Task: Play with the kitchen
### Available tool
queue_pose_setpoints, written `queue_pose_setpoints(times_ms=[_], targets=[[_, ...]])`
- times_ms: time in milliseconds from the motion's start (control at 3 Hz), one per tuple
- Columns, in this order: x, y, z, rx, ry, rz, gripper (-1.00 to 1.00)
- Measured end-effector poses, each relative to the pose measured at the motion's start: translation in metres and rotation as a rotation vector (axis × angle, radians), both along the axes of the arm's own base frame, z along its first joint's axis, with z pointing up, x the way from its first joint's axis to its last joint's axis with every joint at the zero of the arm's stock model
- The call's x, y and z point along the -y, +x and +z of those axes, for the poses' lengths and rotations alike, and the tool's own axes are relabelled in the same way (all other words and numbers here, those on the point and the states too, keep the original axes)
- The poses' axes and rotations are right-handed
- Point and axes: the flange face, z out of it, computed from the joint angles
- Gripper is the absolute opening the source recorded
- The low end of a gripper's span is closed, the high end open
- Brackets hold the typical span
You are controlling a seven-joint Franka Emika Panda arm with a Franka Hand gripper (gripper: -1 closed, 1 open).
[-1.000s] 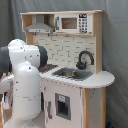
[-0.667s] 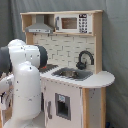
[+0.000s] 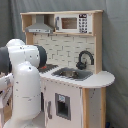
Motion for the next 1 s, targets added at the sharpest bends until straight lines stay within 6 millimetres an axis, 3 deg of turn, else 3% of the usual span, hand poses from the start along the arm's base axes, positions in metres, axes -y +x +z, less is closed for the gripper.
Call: queue_pose_setpoints(times_ms=[333, 1000], targets=[[0.000, 0.000, 0.000, 0.000, -0.003, -0.003, 1.00], [0.010, 0.021, 0.037, 0.088, -0.093, -0.095, 1.00]])
